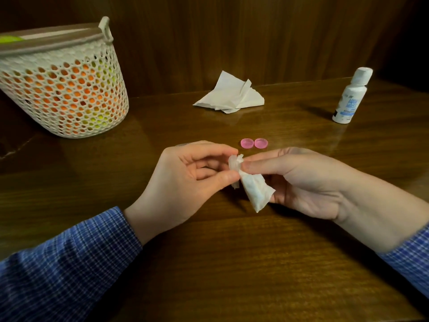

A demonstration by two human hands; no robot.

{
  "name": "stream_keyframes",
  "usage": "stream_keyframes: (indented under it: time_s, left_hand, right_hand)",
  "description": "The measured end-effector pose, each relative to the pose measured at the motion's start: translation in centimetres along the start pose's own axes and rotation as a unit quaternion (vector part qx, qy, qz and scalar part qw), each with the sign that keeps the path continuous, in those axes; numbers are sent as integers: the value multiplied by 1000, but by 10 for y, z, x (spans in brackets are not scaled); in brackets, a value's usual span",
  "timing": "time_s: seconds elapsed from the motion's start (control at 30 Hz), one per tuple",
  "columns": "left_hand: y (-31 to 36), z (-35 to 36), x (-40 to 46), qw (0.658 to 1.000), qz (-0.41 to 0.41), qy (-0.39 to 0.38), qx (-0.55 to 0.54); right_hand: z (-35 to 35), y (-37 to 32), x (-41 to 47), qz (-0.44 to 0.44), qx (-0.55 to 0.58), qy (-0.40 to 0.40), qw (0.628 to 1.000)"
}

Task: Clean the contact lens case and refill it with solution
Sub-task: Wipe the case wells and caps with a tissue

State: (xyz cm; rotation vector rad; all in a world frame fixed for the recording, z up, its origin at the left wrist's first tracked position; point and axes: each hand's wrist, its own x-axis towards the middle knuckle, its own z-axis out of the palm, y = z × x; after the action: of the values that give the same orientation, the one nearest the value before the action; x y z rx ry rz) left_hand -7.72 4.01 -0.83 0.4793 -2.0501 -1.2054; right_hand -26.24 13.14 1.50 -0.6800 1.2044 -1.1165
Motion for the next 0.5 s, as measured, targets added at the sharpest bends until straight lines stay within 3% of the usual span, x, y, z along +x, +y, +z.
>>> stream_keyframes:
  time_s: [0.2, 0.3, 0.37, 0.5]
  left_hand:
    - [-1, -2, 4, 982, -113, 13, -150]
    - [0, -4, 7, 961, -164, 13, -222]
    - [0, -6, 9, 957, -167, 28, -235]
    - [-2, -6, 8, 959, -149, 21, -239]
  right_hand:
    - [5, 1, 2, -75, -138, 75, 985]
    - [4, -3, 2, -49, -109, 76, 990]
    - [2, -3, 2, -33, -96, 84, 991]
    - [6, 1, 1, -126, -204, 102, 965]
